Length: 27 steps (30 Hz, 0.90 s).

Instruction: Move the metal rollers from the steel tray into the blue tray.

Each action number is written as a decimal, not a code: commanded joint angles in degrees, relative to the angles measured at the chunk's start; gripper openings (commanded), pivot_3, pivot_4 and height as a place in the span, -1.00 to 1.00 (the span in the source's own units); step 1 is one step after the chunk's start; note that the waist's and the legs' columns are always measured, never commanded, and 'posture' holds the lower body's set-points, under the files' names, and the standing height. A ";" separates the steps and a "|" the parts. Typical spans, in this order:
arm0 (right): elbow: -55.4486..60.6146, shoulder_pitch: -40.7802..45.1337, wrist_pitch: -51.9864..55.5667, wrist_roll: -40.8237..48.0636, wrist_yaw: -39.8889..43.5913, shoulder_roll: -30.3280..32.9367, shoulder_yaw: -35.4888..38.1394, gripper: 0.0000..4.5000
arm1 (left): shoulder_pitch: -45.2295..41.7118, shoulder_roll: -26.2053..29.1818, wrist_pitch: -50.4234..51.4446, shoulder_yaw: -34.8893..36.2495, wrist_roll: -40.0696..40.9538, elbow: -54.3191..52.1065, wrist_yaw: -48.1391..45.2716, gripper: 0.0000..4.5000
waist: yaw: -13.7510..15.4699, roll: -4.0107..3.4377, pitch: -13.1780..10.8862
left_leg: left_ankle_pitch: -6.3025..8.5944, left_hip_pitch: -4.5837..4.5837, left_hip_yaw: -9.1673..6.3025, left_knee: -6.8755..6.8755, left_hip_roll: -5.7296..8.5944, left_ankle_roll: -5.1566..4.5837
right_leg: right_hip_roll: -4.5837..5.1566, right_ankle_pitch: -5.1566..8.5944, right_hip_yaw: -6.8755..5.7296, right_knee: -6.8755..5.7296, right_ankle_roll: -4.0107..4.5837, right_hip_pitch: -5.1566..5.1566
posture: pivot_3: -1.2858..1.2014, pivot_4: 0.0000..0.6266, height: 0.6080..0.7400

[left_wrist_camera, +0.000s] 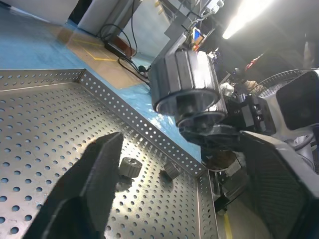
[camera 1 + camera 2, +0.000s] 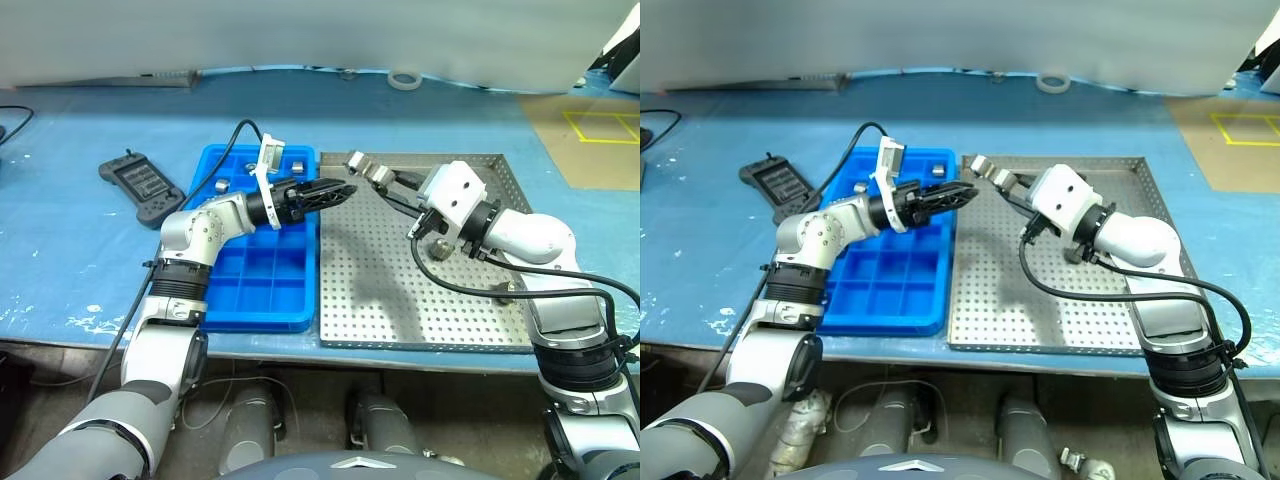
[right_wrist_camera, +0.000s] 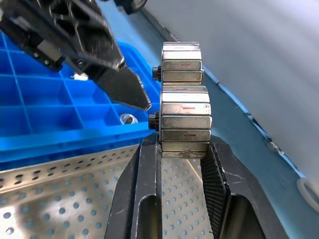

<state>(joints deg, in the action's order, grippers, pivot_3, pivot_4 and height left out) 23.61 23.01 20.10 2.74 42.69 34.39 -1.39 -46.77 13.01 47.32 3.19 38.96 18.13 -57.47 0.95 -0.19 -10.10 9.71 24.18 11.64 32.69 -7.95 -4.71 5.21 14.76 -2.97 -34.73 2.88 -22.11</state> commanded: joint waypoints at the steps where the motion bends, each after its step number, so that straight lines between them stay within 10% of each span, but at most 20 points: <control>1: 3.04 0.32 -0.79 0.88 -0.20 0.81 0.52 -0.69 | -0.26 0.44 -1.16 -0.68 -0.40 -1.95 -0.86 0.99 | -0.04 0.00 0.00 | 0.00 0.00 0.00 0.02 0.00 0.00 | 0.00 0.00 0.00 -0.02 0.00 0.00 | -0.13 -0.52 1.00; 27: 4.39 -0.38 -2.57 0.13 0.31 2.91 -1.69 -0.69 | -4.59 -4.72 2.46 4.38 4.40 6.30 2.82 0.99 | -0.09 0.00 0.00 | 0.09 -0.03 -0.01 0.33 0.00 -0.17 | 0.04 -0.01 0.00 -0.09 0.00 0.15 | -0.13 -0.52 1.00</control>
<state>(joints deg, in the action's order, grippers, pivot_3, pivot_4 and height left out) 25.13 21.58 18.01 2.20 43.60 36.86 -4.67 -50.57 8.00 50.44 6.66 43.53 23.91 -54.50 0.86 -0.19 -10.09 9.80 24.15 11.63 33.03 -7.95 -4.87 5.25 14.76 -2.97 -34.83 2.88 -21.96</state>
